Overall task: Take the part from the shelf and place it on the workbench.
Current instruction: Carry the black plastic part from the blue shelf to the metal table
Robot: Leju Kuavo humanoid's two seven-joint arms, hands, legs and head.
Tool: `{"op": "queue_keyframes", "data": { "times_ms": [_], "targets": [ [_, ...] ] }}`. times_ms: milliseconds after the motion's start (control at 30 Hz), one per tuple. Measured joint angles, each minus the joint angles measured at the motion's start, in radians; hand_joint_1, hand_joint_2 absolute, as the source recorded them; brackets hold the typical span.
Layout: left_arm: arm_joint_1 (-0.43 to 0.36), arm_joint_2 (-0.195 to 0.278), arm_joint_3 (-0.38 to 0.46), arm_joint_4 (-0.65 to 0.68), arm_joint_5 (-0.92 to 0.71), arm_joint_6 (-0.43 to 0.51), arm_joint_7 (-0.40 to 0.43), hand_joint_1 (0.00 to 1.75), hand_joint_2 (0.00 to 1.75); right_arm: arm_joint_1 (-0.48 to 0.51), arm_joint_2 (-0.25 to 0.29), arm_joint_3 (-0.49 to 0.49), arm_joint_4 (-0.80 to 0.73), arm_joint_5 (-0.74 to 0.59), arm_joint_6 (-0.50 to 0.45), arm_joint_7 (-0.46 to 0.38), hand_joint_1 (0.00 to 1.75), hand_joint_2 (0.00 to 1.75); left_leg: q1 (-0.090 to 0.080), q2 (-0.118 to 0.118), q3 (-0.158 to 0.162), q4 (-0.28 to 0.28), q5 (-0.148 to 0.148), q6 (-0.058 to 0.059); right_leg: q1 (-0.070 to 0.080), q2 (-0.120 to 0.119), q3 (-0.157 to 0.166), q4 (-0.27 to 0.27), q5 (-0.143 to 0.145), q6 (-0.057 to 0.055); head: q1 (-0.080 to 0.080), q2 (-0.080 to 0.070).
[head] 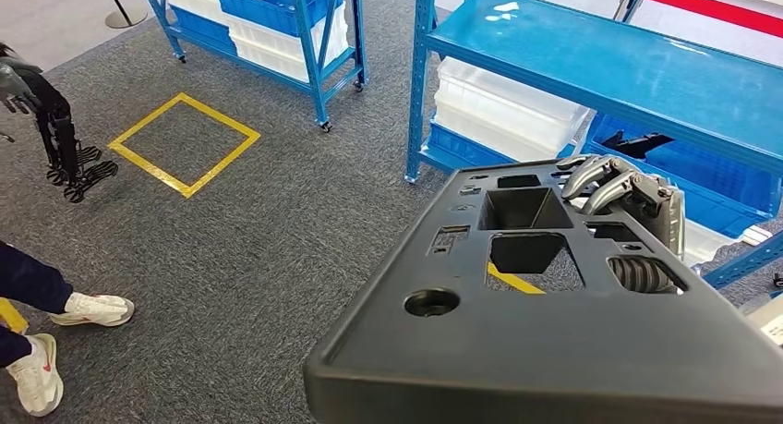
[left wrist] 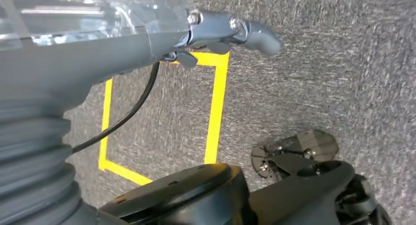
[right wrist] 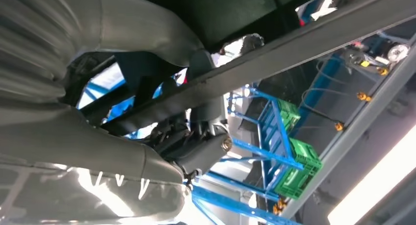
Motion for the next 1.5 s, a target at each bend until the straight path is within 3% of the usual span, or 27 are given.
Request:
{"op": "queue_keyframes", "data": {
  "times_ms": [33, 100, 167, 200, 233, 300, 367, 400, 467, 533, 600, 633, 667, 700, 767, 833, 900, 967, 1033, 1100, 1167, 1200, 1267, 1333, 1400, 1467, 1500],
  "targets": [
    [-0.001, 0.000, 0.000, 0.000, 0.000, 0.000, 0.001, 0.00, 1.75, -0.001, 0.001, 0.000, 0.000, 0.001, 0.000, -0.001, 1.75, 1.75, -0.003, 0.026, -0.014, 0.035, -0.023, -0.002, -0.003, -0.013, 0.002, -0.003, 0.002, -0.005, -0.009, 0.000],
    [-0.005, 0.000, 0.002, -0.001, -0.001, 0.001, 0.002, 0.00, 1.75, 0.000, 0.001, 0.001, -0.001, 0.004, 0.000, -0.003, 1.75, 1.75, -0.005, 0.076, -0.068, 0.168, -0.092, -0.003, -0.002, -0.040, 0.003, -0.003, 0.001, -0.012, -0.024, 0.000],
    [-0.011, 0.001, 0.005, -0.001, -0.001, 0.001, 0.004, 0.00, 1.75, 0.001, 0.002, 0.001, -0.001, 0.005, 0.001, -0.003, 1.75, 1.75, -0.004, 0.087, -0.111, 0.277, -0.129, -0.004, 0.000, -0.068, 0.003, -0.002, 0.000, -0.014, -0.030, 0.000],
    [-0.012, 0.001, 0.006, -0.001, -0.001, 0.001, 0.006, 0.00, 1.75, 0.000, 0.003, 0.001, -0.001, 0.006, 0.001, -0.003, 1.75, 1.75, -0.002, 0.090, -0.107, 0.277, -0.119, -0.004, 0.000, -0.081, 0.004, -0.002, -0.001, -0.014, -0.032, 0.000],
    [-0.012, 0.001, 0.008, -0.001, -0.002, 0.001, 0.008, 0.00, 1.75, 0.000, 0.003, 0.000, -0.001, 0.006, 0.001, -0.003, 1.75, 1.75, 0.000, 0.095, -0.085, 0.236, -0.093, -0.005, -0.001, -0.092, 0.006, -0.001, -0.003, -0.012, -0.034, 0.000],
    [-0.009, 0.002, 0.012, -0.001, -0.003, 0.001, 0.011, 0.00, 1.75, -0.001, 0.004, -0.001, -0.001, 0.006, 0.001, -0.004, 1.75, 1.75, 0.000, 0.134, -0.017, 0.098, -0.030, -0.005, 0.001, -0.109, 0.010, 0.003, -0.010, -0.005, -0.038, 0.000],
    [-0.007, 0.003, 0.014, -0.001, -0.005, 0.001, 0.013, 0.00, 1.75, -0.001, 0.005, -0.005, -0.001, 0.007, 0.001, -0.004, 1.75, 1.75, -0.005, 0.166, 0.016, 0.013, -0.008, 0.001, 0.008, -0.125, 0.009, 0.008, -0.014, 0.004, -0.040, 0.000],
    [-0.006, 0.004, 0.014, -0.001, -0.005, 0.001, 0.015, 0.00, 1.75, -0.001, 0.005, -0.007, -0.002, 0.007, 0.001, -0.004, 1.75, 1.75, -0.009, 0.165, 0.014, 0.005, -0.012, 0.005, 0.011, -0.135, 0.008, 0.009, -0.014, 0.007, -0.040, 0.000],
    [-0.004, 0.004, 0.014, -0.001, -0.006, 0.001, 0.017, 0.00, 1.75, -0.002, 0.005, -0.011, -0.003, 0.007, 0.001, -0.005, 1.75, 1.75, -0.010, 0.140, 0.009, 0.000, -0.008, 0.016, 0.011, -0.149, 0.009, 0.008, -0.017, 0.012, -0.035, 0.000],
    [-0.005, 0.004, 0.014, -0.001, -0.007, 0.001, 0.017, 0.00, 1.75, -0.002, 0.005, -0.014, -0.004, 0.007, 0.001, -0.005, 1.75, 1.75, -0.008, 0.116, 0.008, -0.006, -0.001, 0.027, 0.007, -0.115, -0.007, 0.049, -0.050, 0.016, -0.031, 0.000],
    [-0.007, 0.004, 0.014, -0.001, -0.007, 0.001, 0.019, 0.00, 1.75, -0.001, 0.005, -0.019, -0.004, 0.007, 0.001, -0.006, 1.75, 1.75, -0.006, 0.092, 0.007, -0.009, 0.003, 0.035, 0.006, -0.065, -0.064, 0.172, -0.113, 0.018, -0.019, 0.000],
    [-0.007, 0.004, 0.015, -0.001, -0.007, 0.001, 0.019, 0.00, 1.75, -0.001, 0.005, -0.022, -0.004, 0.006, 0.001, -0.006, 1.75, 1.75, -0.006, 0.079, 0.006, -0.009, 0.004, 0.036, 0.006, -0.055, -0.099, 0.244, -0.138, 0.018, -0.013, 0.000],
    [-0.007, 0.004, 0.015, -0.001, -0.007, 0.001, 0.020, 0.00, 1.75, 0.000, 0.005, -0.024, -0.004, 0.006, 0.001, -0.005, 1.75, 1.75, -0.006, 0.066, 0.006, -0.009, 0.004, 0.037, 0.007, -0.051, -0.125, 0.291, -0.146, 0.018, -0.007, 0.000],
    [-0.007, 0.004, 0.015, -0.001, -0.007, 0.000, 0.020, 0.00, 1.75, 0.001, 0.005, -0.026, -0.004, 0.006, 0.001, -0.005, 1.75, 1.75, -0.006, 0.053, 0.007, -0.009, 0.005, 0.037, 0.007, -0.048, -0.135, 0.303, -0.135, 0.018, -0.003, 0.000],
    [-0.008, 0.004, 0.015, -0.001, -0.007, 0.000, 0.021, 0.00, 1.75, 0.001, 0.005, -0.028, -0.004, 0.005, 0.001, -0.005, 1.75, 1.75, -0.005, 0.024, 0.010, -0.009, 0.005, 0.037, 0.006, -0.031, -0.101, 0.210, -0.061, 0.015, 0.004, 0.000],
    [-0.010, 0.004, 0.016, -0.001, -0.006, -0.001, 0.022, 0.00, 1.75, 0.001, 0.005, -0.031, -0.004, 0.002, 0.001, -0.005, 1.75, 1.75, -0.004, -0.001, 0.009, -0.008, 0.006, 0.034, 0.004, 0.018, -0.046, 0.080, 0.001, 0.012, 0.010, 0.000],
    [-0.012, 0.004, 0.017, -0.001, -0.004, -0.002, 0.025, 0.00, 1.75, 0.001, 0.005, -0.036, -0.004, -0.001, 0.002, -0.005, 1.75, 1.75, -0.002, -0.023, -0.004, -0.007, 0.012, 0.025, 0.004, 0.044, -0.023, 0.024, 0.006, 0.011, 0.015, 0.000],
    [-0.013, 0.004, 0.021, -0.001, -0.001, -0.002, 0.030, 0.00, 1.75, 0.001, 0.005, -0.038, -0.005, -0.003, 0.006, -0.005, 1.75, 1.75, -0.003, -0.033, -0.015, -0.007, 0.018, 0.013, 0.000, 0.024, -0.017, 0.011, -0.001, 0.010, 0.012, 0.000],
    [-0.013, 0.005, 0.023, -0.001, 0.000, -0.003, 0.039, 0.00, 1.75, 0.001, 0.006, -0.039, -0.005, -0.006, 0.009, -0.005, 1.75, 1.75, -0.009, 0.014, -0.030, 0.027, -0.005, 0.005, -0.007, -0.002, -0.013, 0.006, 0.000, 0.003, -0.003, 0.000],
    [-0.014, 0.005, 0.024, -0.001, 0.001, -0.005, 0.046, 0.00, 1.75, 0.002, 0.006, -0.041, -0.005, -0.008, 0.011, -0.006, 1.75, 1.75, -0.012, 0.074, -0.076, 0.138, -0.066, 0.000, -0.007, -0.030, -0.008, 0.004, -0.001, -0.006, -0.019, 0.000],
    [-0.018, 0.005, 0.025, -0.001, 0.002, -0.006, 0.049, 0.00, 1.75, 0.005, 0.006, -0.041, -0.005, -0.009, 0.012, -0.006, 1.75, 1.75, -0.009, 0.087, -0.127, 0.264, -0.114, -0.003, -0.004, -0.060, -0.006, 0.004, -0.003, -0.010, -0.027, 0.000],
    [-0.020, 0.005, 0.025, -0.001, 0.002, -0.007, 0.050, 0.00, 1.75, 0.006, 0.006, -0.041, -0.005, -0.009, 0.012, -0.006, 1.75, 1.75, -0.006, 0.090, -0.132, 0.285, -0.115, -0.005, -0.004, -0.075, -0.005, 0.005, -0.004, -0.010, -0.029, 0.000],
    [-0.018, 0.005, 0.026, -0.001, 0.001, -0.007, 0.055, 0.00, 1.75, 0.008, 0.007, -0.041, -0.005, -0.010, 0.014, -0.006, 1.75, 1.75, -0.001, 0.104, -0.085, 0.205, -0.065, -0.007, -0.005, -0.098, 0.000, 0.005, -0.007, -0.008, -0.033, 0.000],
    [-0.012, 0.005, 0.026, -0.001, -0.001, -0.007, 0.060, 0.00, 1.75, 0.009, 0.007, -0.041, -0.005, -0.011, 0.015, -0.006, 1.75, 1.75, -0.003, 0.156, -0.016, 0.067, -0.011, -0.007, -0.002, -0.115, 0.005, 0.007, -0.012, -0.002, -0.038, 0.000],
    [-0.007, 0.006, 0.026, 0.000, -0.002, -0.008, 0.062, 0.00, 1.75, 0.012, 0.007, -0.042, -0.005, -0.012, 0.017, -0.006, 1.75, 1.75, -0.012, 0.189, 0.006, 0.002, 0.001, 0.001, 0.005, -0.133, 0.005, 0.007, -0.014, 0.006, -0.039, 0.000],
    [-0.004, 0.006, 0.027, 0.000, -0.002, -0.008, 0.062, 0.00, 1.75, 0.015, 0.008, -0.042, -0.006, -0.012, 0.018, -0.006, 1.75, 1.75, -0.016, 0.167, 0.002, -0.008, 0.001, 0.012, 0.007, -0.156, 0.006, 0.004, -0.014, 0.011, -0.037, 0.000],
    [-0.004, 0.006, 0.027, 0.000, -0.002, -0.008, 0.061, 0.00, 1.75, 0.015, 0.008, -0.042, -0.006, -0.012, 0.018, -0.006, 1.75, 1.75, -0.016, 0.153, 0.002, -0.011, 0.004, 0.017, 0.006, -0.152, 0.007, 0.006, -0.021, 0.014, -0.036, 0.000]
  ]
}}
